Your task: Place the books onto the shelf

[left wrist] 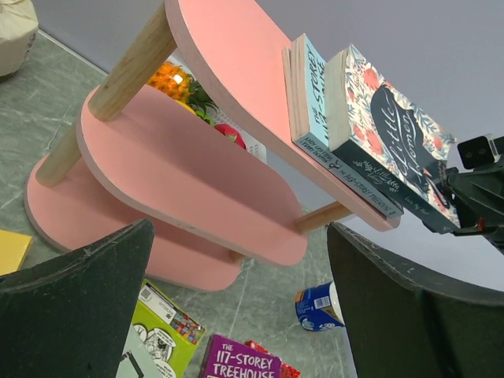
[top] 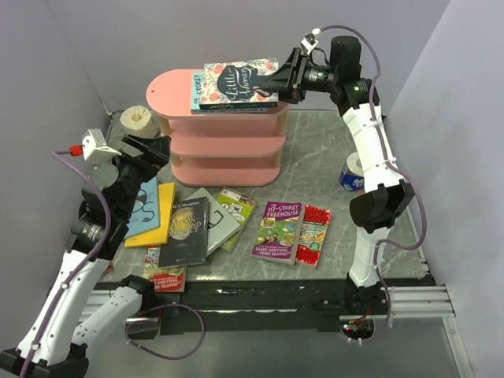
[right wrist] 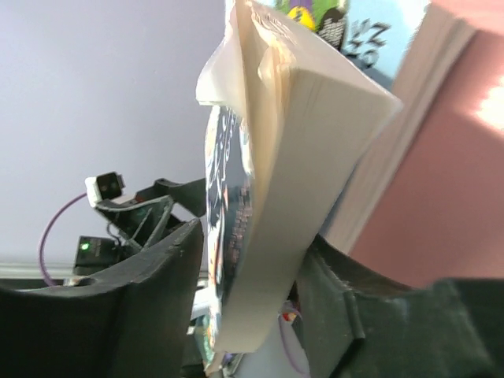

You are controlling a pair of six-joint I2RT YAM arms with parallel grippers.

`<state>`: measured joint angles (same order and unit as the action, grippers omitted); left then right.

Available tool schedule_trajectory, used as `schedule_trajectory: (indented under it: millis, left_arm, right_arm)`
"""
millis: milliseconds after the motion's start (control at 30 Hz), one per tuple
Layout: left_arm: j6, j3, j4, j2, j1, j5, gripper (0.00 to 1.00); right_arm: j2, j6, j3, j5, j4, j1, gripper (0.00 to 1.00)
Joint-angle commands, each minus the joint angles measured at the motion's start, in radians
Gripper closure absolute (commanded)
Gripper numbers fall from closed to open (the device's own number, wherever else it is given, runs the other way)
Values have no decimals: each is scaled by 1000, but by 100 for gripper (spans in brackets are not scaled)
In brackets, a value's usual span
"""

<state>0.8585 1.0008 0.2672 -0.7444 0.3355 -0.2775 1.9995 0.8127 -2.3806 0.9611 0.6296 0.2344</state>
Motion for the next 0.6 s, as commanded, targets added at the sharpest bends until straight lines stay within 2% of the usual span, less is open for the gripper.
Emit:
schedule_trajectory:
  millis: [0, 67, 100, 167, 200, 433, 567]
  left_arm:
    - [-7, -2, -46, -12, -1, 34, 2]
    - [-6, -4, -51, -16, -1, 35, 2]
    - [-9, -1, -51, -18, -1, 35, 2]
    - [-9, -1, -52, -24, -1, 37, 2]
    - [-10, 2, -54, -26, -1, 38, 2]
    - [-21, 16, -62, -49, -1, 58, 2]
    - [-41, 41, -69, -64, -1, 66, 2]
  right_arm:
    - [-44, -53, -41, -54, -7, -20, 36]
    - [-48, -79, -54, -82, 28, -23, 26]
    - [-51, -87, -58, -97, 41, -26, 15]
    - [-65, -116, -55, -146, 71, -29, 13]
    - [-68, -127, -57, -162, 79, -27, 1]
    - [-128, -213, -29, -307, 147, -27, 1]
    - [-220, -277, 46, -525, 177, -11, 0]
